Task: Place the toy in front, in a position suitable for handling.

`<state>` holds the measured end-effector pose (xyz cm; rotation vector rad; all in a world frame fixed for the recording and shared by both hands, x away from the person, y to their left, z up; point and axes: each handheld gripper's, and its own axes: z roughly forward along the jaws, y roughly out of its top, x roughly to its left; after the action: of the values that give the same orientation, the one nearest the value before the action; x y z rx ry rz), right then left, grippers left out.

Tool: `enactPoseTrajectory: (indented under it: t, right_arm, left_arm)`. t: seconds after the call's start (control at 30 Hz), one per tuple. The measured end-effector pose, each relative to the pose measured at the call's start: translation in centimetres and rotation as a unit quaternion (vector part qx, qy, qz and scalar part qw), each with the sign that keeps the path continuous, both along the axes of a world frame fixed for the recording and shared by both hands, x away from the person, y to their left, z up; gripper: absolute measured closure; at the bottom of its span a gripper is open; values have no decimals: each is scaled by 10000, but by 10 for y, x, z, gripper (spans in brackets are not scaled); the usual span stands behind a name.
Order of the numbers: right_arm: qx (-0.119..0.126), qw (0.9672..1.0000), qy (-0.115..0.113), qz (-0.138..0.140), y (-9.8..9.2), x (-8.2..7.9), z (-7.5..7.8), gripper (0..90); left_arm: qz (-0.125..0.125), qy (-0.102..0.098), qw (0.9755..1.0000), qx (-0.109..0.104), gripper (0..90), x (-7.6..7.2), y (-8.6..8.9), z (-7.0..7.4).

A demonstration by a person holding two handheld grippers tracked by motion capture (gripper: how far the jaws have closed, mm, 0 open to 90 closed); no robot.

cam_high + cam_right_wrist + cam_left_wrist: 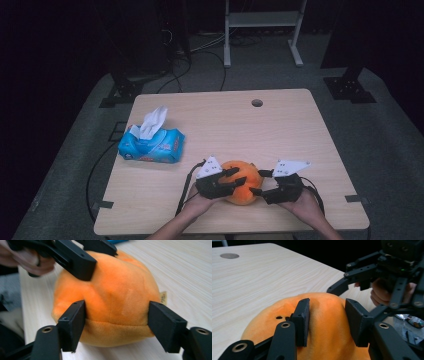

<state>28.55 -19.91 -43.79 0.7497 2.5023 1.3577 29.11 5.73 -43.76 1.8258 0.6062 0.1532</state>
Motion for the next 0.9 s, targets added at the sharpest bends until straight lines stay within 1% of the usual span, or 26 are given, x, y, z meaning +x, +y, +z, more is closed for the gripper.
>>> enactPoseTrajectory:
  t: [0.03, 0.13, 0.27, 0.33, 0.4, 0.43, 0.47, 0.5, 0.53, 0.6, 0.63, 0.7, 0.8, 0.83, 0.9]
  right_arm:
    - [-56, 10000, -6, 2, 0, 1, 0, 309]
    - [-103, 9999, 7, 11, -2, 2, 0, 309]
    - [-173, 9998, -43, 34, -3, 4, -1, 309]
    - [-236, 9997, -82, -48, -4, 5, 1, 310]
    - [-294, 9995, -51, -135, -5, 6, 2, 319]
    - [-237, 9996, 29, -137, -7, 5, 5, 322]
    - [-199, 9998, -3, -86, -8, 2, 7, 323]
    - [-153, 9998, -90, -32, -8, -1, 10, 314]
    - [-60, 9999, -113, 55, -8, -4, 13, 303]
    - [75, 9997, -143, 171, -6, -7, 17, 283]
    - [116, 9995, -203, 208, -4, -9, 18, 268]
    - [162, 9991, -271, 281, 2, -8, 17, 264]
    - [-90, 9990, -258, 364, 12, -5, 9, 275]
    - [-66, 9989, -262, 370, 12, -4, 5, 281]
    - [33, 9991, -218, 359, 10, -3, 2, 284]
  left_arm:
    - [0, -9, 10000, 10, 557, -1, 0, 0]
    - [-13, 92, 9999, -86, 557, -2, 1, -1]
    - [-59, 152, 9998, -115, 558, -4, 4, 0]
    - [-56, 192, 9998, -98, 558, -5, 7, 1]
    - [-7, 236, 9996, -148, 558, -7, 10, 0]
    - [4, 248, 9996, -160, 558, -7, 11, 0]
    - [2, 257, 9995, -170, 558, -7, 12, 0]
    - [3, 297, 9993, -214, 557, -7, 13, 0]
    - [9, 321, 9992, -241, 557, -7, 13, -1]
    - [18, 317, 9992, -254, 556, -8, 14, -1]
    - [13, 319, 9992, -259, 552, -8, 13, -1]
    - [-10, 289, 9993, -252, 543, -8, 12, -1]
    - [-40, 243, 9992, -302, 500, -7, 14, 2]
    - [-34, 216, 9992, -328, 469, -6, 16, 4]
    - [58, 85, 9997, -230, 404, -3, 20, 8]
